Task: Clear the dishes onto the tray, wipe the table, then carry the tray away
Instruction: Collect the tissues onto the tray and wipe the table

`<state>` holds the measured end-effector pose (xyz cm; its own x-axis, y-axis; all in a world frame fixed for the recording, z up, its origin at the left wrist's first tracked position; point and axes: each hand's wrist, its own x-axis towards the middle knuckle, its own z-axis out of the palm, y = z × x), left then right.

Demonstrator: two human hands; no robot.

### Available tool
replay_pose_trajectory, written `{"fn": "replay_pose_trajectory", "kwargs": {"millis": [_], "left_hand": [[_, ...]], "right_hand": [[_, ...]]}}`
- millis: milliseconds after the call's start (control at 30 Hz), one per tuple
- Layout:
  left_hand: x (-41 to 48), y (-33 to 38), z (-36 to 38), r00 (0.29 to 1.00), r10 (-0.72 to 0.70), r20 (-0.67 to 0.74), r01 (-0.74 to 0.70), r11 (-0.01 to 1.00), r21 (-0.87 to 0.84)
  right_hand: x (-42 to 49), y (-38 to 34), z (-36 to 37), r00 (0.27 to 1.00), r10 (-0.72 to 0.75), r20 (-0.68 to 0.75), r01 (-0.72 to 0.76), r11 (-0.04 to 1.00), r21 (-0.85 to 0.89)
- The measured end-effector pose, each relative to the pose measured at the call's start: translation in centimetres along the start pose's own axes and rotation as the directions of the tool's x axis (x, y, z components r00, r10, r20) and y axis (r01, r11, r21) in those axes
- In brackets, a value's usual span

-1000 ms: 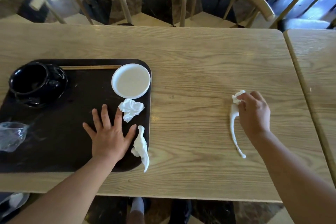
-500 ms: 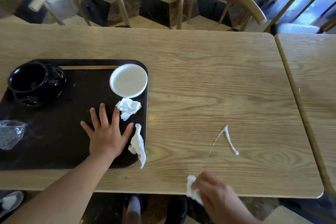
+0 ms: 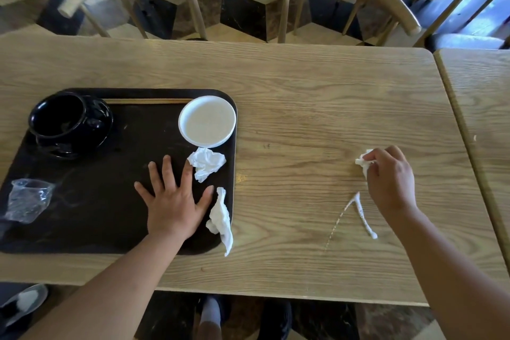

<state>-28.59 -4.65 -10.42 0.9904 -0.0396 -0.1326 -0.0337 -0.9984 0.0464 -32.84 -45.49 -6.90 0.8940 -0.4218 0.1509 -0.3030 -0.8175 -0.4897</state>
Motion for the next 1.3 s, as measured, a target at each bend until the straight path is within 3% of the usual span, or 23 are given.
{"fn": "replay_pose_trajectory", "kwargs": {"millis": [233,333,467,633,700,767,900,1033,1167,1300], "left_hand": [[0.0,0.1,0.0,1.0,0.008,-0.002,-0.008,1.0,-0.009],[0.0,0.0,0.1,1.0,0.004,0.0,-0.004,1.0,-0.005],[0.0,0.0,0.2,1.0,0.006,0.0,-0.006,1.0,-0.003],[0.1,-0.1,0.3,1.0,0.004,-0.003,-0.004,1.0,-0.01],[0.1,-0.1,0.4,1.0,0.002,-0.007,-0.002,1.0,-0.008],[0.1,-0.2,0.5,1.0,-0.002,-0.006,0.002,1.0,-0.002],[0.1,-0.1,0.4,1.0,-0.004,0.0,0.004,1.0,-0.005],[0.1,0.0,0.4,1.0,0.001,-0.007,-0.001,1.0,-0.004],[0.0,0.0,0.4,1.0,0.005,-0.014,-0.005,1.0,-0.018],[0.0,0.0,0.2,1.0,0.005,-0.009,-0.005,1.0,-0.013]], "right_hand": [[-6.8,-2.5,1.2,0.983,-0.182,-0.009,0.182,0.983,-0.016],[-11.5,-4.5,1.3,0.939,-0.326,0.107,0.32,0.945,0.07],[-19.1,-5.8,0.7,0.852,-0.398,0.34,0.376,0.917,0.132],[-21.6,-6.6,-1.1,0.814,-0.437,0.384,0.354,0.896,0.268],[-20.1,-6.1,-1.9,0.828,-0.41,0.383,0.311,0.903,0.296],[-17.2,-4.9,-2.6,0.888,-0.291,0.356,0.21,0.946,0.249],[-8.8,-1.8,-3.1,0.978,-0.166,0.13,0.155,0.984,0.089],[-2.5,0.7,-2.2,0.995,-0.098,-0.011,0.098,0.995,0.002],[-0.3,1.1,-0.5,0.999,-0.046,-0.01,0.045,0.996,-0.077],[-1.7,-0.5,0.6,1.0,-0.002,-0.013,0.001,0.999,-0.033]]}}
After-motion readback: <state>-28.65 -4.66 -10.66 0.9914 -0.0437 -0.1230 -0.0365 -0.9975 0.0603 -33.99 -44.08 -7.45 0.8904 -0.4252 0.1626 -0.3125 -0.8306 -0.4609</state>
